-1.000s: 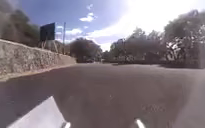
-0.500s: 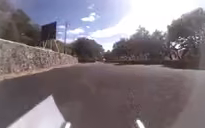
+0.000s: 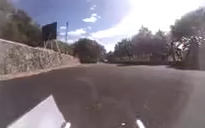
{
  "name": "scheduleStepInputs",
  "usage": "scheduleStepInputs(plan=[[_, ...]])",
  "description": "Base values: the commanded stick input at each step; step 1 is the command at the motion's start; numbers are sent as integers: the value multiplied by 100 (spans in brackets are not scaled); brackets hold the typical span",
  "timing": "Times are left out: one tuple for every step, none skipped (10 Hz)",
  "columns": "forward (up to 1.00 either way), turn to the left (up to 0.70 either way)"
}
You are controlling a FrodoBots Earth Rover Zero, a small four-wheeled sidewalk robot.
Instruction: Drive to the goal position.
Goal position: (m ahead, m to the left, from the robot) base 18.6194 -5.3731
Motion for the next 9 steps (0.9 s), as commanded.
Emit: scheduleStepInputs(plan=[[70,0],[70,0],[70,0],[70,0],[70,0],[70,-31],[70,-35],[70,-35],[70,-35]])
